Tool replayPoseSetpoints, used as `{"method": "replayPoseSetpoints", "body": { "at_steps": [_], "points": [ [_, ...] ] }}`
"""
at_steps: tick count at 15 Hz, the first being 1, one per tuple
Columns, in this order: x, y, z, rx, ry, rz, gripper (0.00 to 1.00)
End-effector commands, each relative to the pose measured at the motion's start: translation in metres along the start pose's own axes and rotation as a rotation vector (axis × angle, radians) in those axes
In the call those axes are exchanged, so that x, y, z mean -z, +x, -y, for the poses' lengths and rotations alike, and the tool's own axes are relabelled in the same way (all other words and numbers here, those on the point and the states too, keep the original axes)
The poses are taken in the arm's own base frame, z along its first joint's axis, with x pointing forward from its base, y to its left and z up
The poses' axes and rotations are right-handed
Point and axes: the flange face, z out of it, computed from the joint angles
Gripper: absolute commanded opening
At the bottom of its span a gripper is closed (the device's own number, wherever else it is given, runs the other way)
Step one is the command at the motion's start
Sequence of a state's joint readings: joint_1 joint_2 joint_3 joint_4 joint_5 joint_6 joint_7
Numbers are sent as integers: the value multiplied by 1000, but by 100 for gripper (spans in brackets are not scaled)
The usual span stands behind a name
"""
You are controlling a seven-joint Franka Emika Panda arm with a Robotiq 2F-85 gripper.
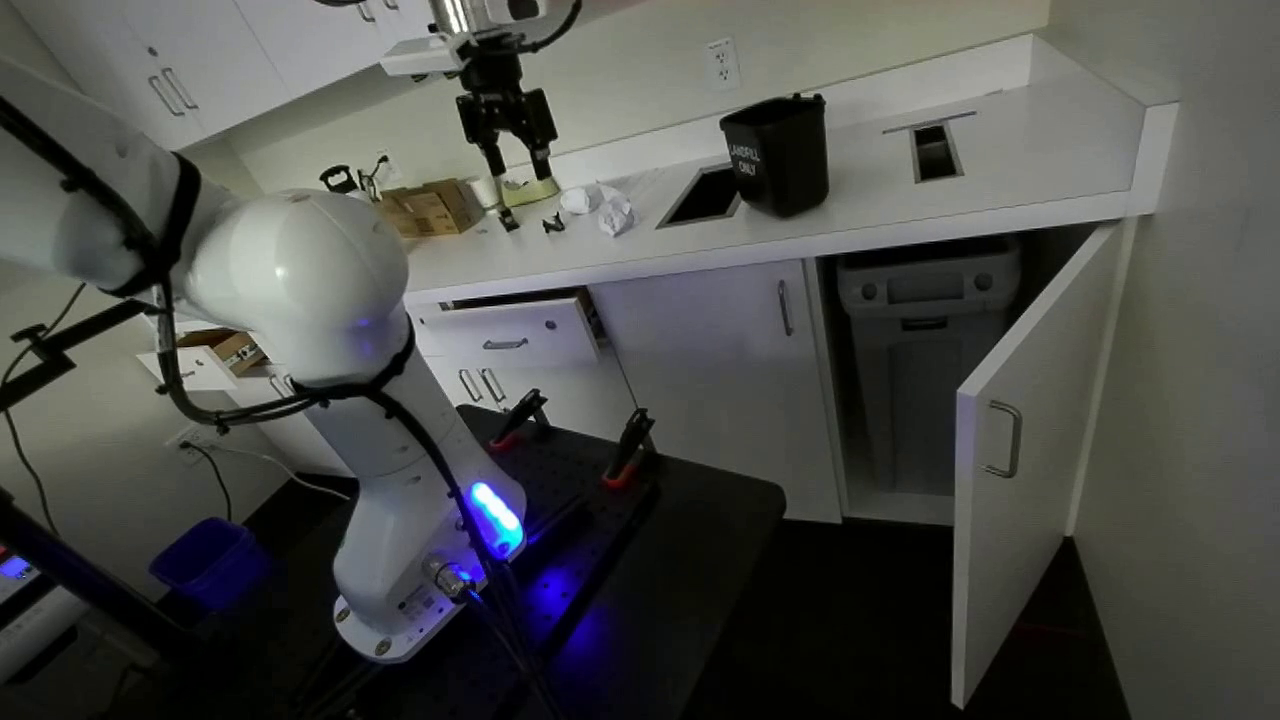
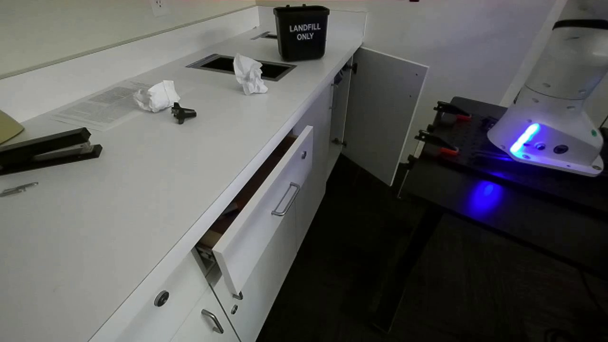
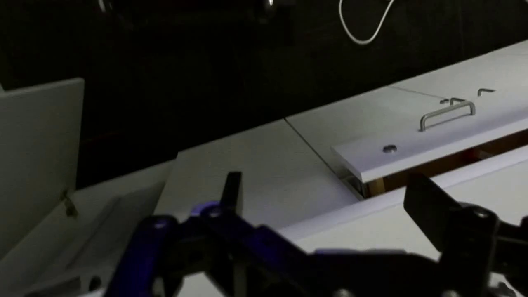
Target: Move the crumpled paper to the left
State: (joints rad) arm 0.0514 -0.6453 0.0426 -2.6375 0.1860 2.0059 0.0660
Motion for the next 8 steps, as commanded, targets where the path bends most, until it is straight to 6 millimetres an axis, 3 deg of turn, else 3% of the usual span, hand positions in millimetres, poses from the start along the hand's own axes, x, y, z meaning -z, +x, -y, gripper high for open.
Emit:
{"method": "replayPoseSetpoints", "body": {
  "at_steps": [1,5,8],
  "points": [
    [-2,50,29,160,14,-137,100],
    [-17,111,58,326,22,-212,100],
    [-40,147,67,350,0,-146,100]
  ]
}}
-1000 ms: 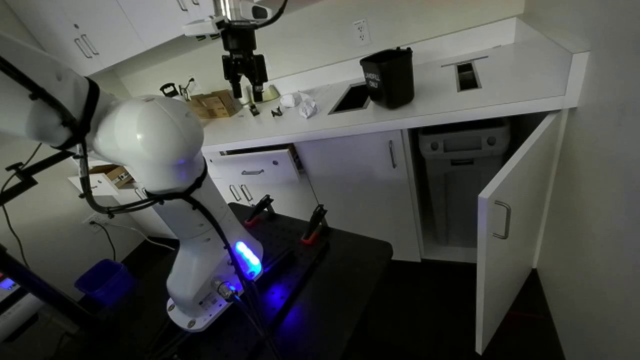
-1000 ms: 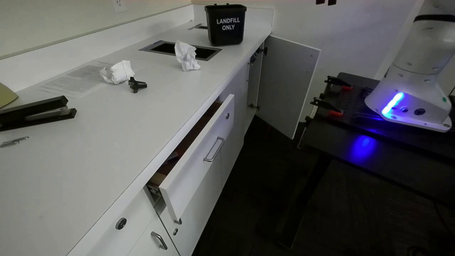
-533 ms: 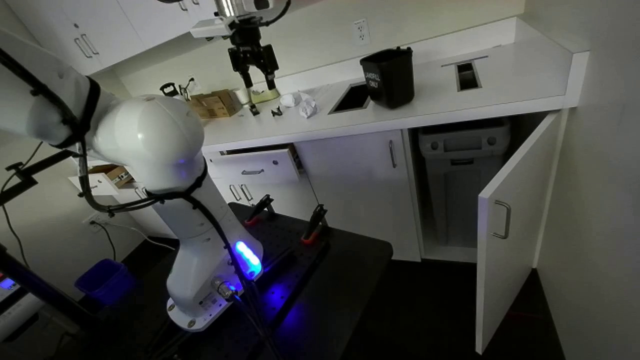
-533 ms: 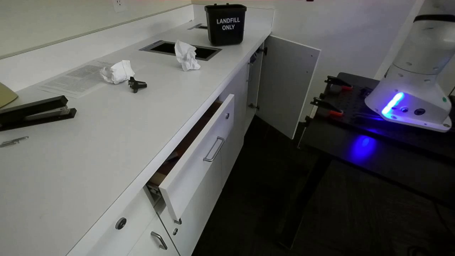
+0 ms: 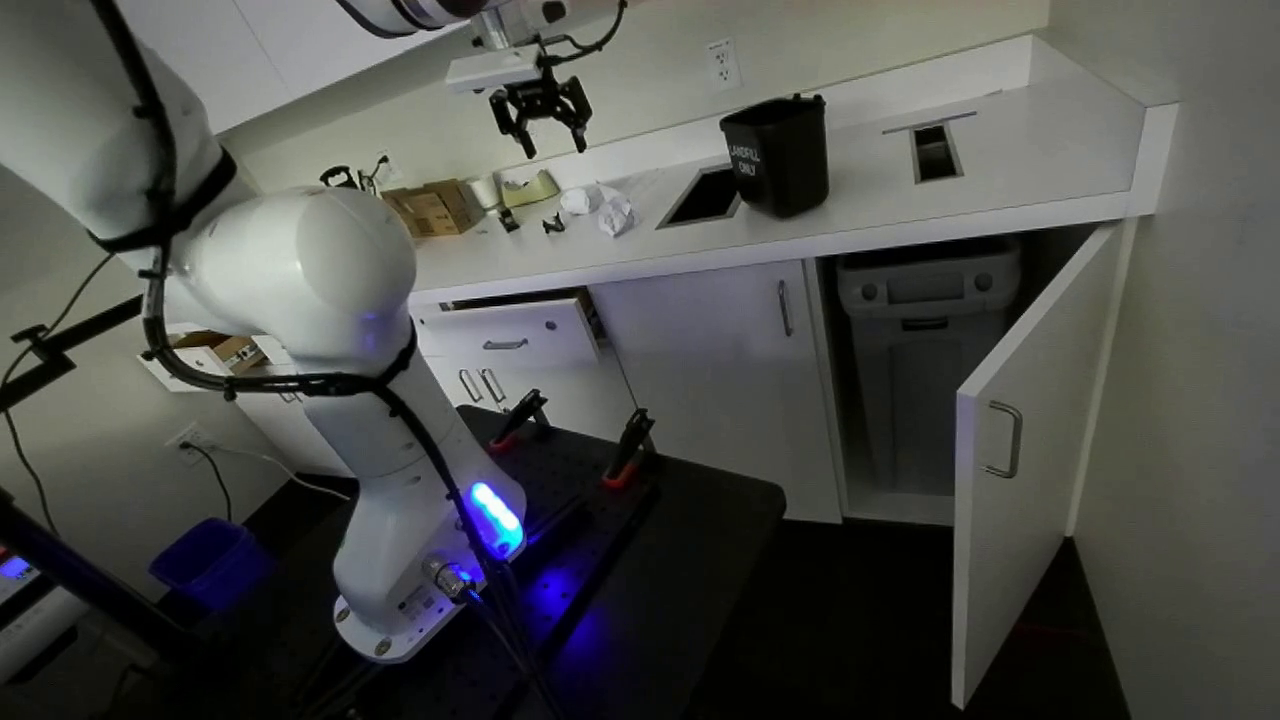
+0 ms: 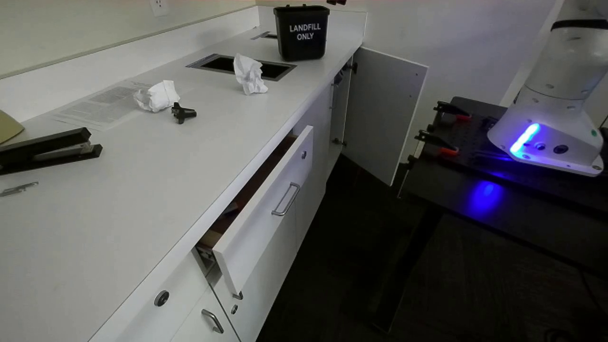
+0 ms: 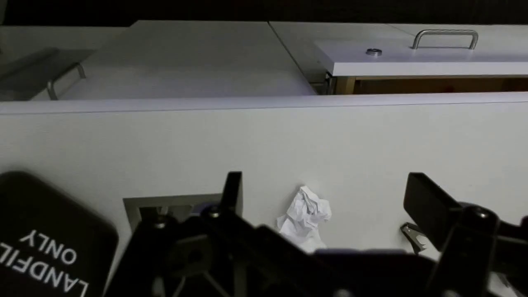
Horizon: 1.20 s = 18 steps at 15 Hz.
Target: Move the crumpled paper to the left
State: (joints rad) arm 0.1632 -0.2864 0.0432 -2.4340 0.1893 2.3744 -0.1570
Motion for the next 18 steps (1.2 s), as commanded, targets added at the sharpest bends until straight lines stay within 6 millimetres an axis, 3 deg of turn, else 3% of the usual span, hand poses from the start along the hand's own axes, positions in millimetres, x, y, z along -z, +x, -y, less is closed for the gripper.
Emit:
{"method": "replayPoseSetpoints", "body": {
  "at_steps": [1,4,8,12,18],
  "points": [
    [-10,12,0,7,1,16,100],
    [-34,33,-4,14,6,51,100],
    [-34,36,-4,15,6,48,100],
    [-71,89,-20,-148,20,-85,100],
    [-135,144,-19,49,27,-31,100]
  ]
}}
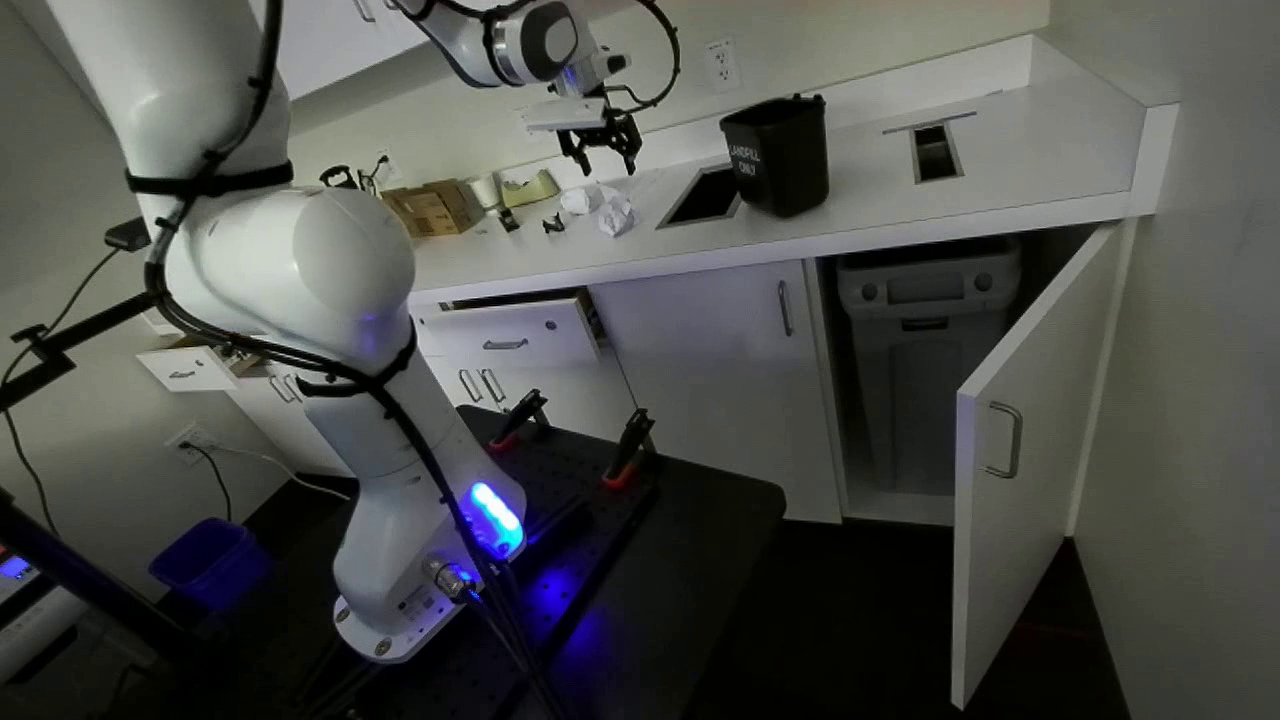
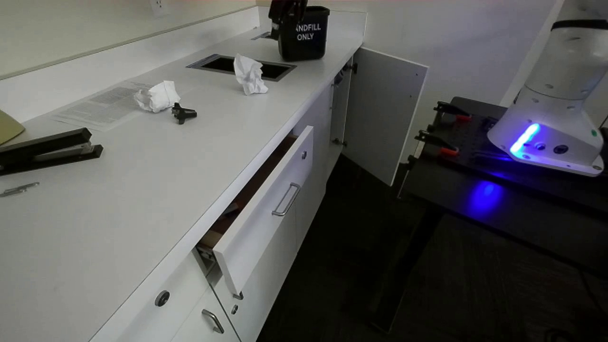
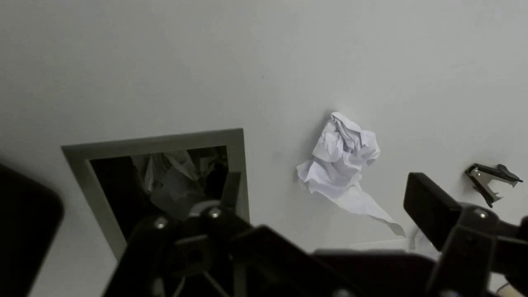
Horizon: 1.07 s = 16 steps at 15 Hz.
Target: Move the crumpled paper to the left
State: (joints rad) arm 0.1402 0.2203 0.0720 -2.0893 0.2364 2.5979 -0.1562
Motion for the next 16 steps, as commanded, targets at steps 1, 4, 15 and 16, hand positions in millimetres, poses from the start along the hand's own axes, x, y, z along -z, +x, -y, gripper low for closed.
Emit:
{"method": "replayPoseSetpoints", "body": {
  "at_steps": [1,4,15,16],
  "points": [
    [-29,37,6,166,-9,52,100],
    [-42,53,17,314,-95,117,100],
    [-77,85,74,637,-58,112,87],
    [-81,88,75,643,-50,110,74]
  ]
}}
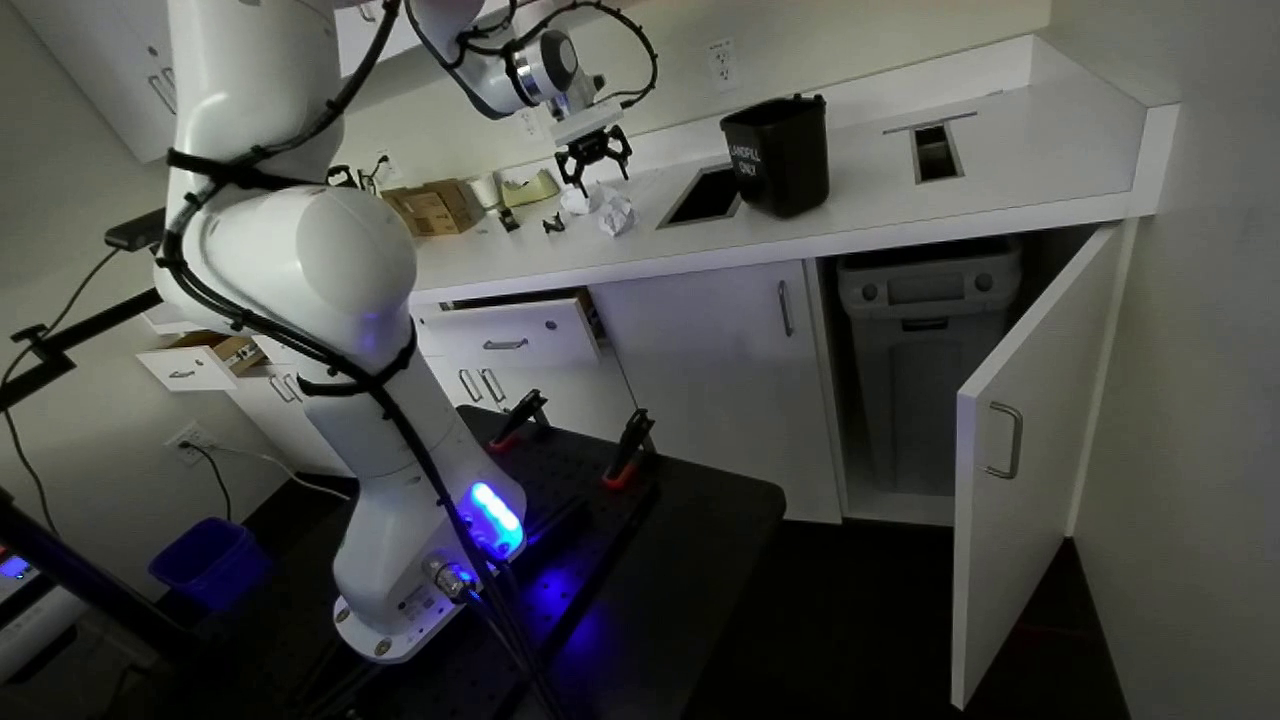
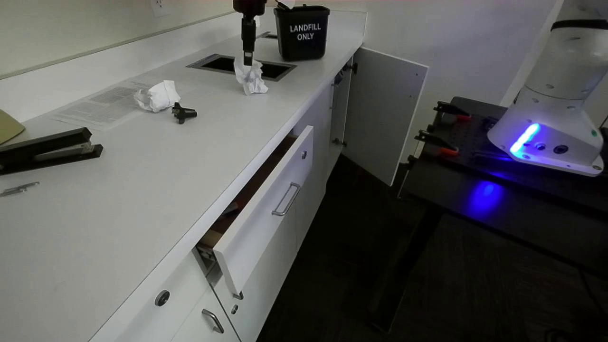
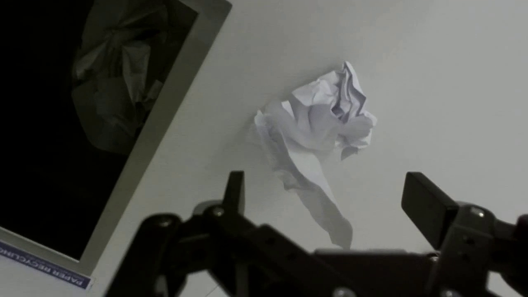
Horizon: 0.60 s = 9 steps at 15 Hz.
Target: Move the crumpled paper to the left
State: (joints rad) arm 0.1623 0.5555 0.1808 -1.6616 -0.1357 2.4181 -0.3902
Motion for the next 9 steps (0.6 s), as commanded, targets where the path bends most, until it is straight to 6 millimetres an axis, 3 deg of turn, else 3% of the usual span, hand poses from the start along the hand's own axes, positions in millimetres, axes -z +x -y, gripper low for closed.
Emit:
{"method": "replayPoseSetpoints", "body": {
  "at_steps": [1,9],
  "points": [
    [-9,14,-8,23,29,-20,66],
    [-24,20,-15,2,31,-17,4]
  ]
}}
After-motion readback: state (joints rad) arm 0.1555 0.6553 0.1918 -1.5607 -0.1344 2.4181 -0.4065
